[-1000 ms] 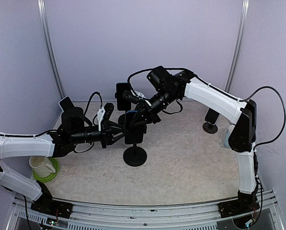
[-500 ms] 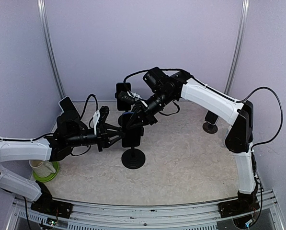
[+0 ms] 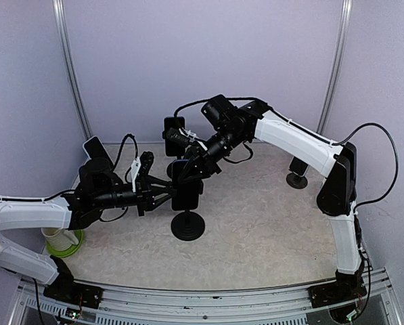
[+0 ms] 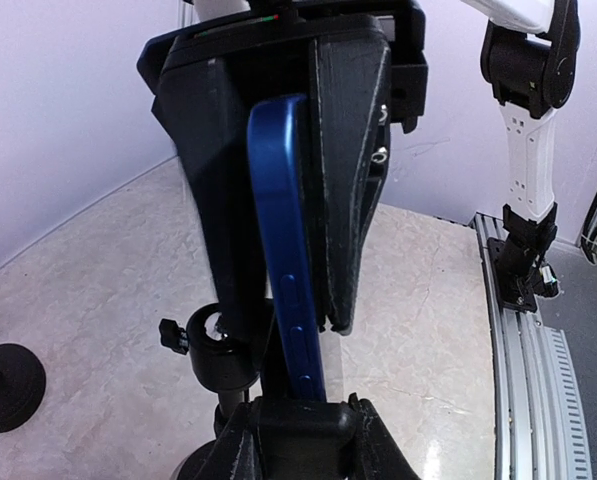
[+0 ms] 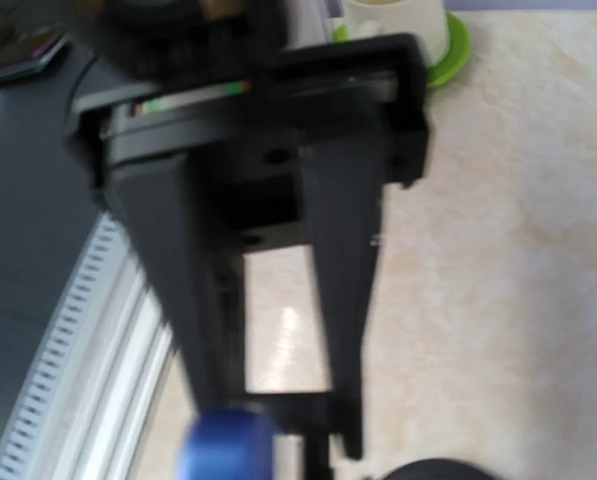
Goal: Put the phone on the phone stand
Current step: Install the phone on the phone stand.
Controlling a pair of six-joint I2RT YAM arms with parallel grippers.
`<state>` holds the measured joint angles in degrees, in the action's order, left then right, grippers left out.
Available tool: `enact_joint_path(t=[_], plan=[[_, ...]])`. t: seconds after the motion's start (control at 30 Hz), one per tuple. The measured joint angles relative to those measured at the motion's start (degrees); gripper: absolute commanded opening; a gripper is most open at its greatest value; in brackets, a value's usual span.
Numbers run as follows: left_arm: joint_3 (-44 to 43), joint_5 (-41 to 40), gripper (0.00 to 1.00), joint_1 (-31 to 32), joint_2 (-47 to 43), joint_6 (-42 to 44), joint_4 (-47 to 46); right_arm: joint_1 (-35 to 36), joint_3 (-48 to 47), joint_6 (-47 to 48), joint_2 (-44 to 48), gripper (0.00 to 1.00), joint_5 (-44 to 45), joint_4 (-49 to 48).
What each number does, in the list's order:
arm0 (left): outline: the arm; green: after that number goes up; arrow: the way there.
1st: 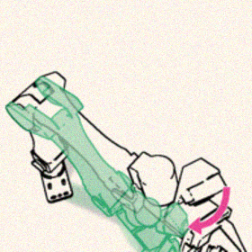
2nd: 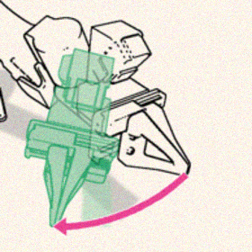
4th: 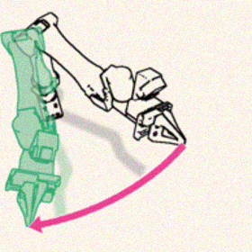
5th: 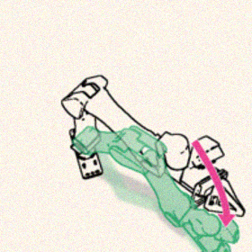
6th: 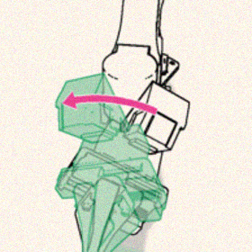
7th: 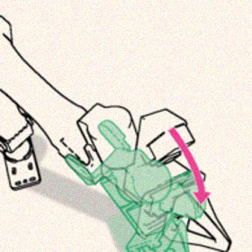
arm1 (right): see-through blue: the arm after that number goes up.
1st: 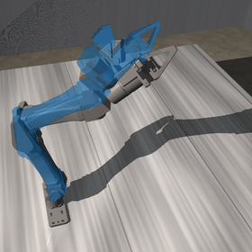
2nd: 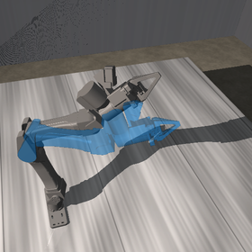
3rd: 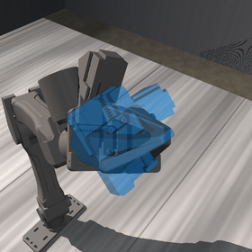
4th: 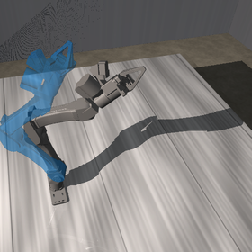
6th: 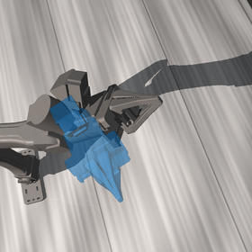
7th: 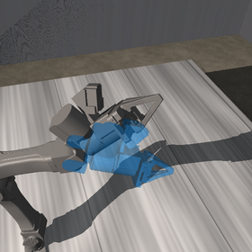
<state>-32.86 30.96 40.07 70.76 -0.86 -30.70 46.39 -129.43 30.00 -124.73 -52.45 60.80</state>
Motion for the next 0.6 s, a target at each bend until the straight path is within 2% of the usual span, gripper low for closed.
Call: enact_joint_path(t=[0.2,0.33,0.6], plan=[[0.1,0.0,0.00,0.5,0.0,-0.1,0.1,0.0,1.9,0.6,1.0,0.46,1.2,-2.2],[0.1,0.3,0.00,0.9,0.0,-0.2,0.0,0.0,4.3,0.8,2.5,0.60,1.5,-4.2],[1.0,0.3,0.00,1.1,0.0,-0.7,-1.2,-0.1,9.0,0.6,6.7,0.71,1.0,-8.4]])
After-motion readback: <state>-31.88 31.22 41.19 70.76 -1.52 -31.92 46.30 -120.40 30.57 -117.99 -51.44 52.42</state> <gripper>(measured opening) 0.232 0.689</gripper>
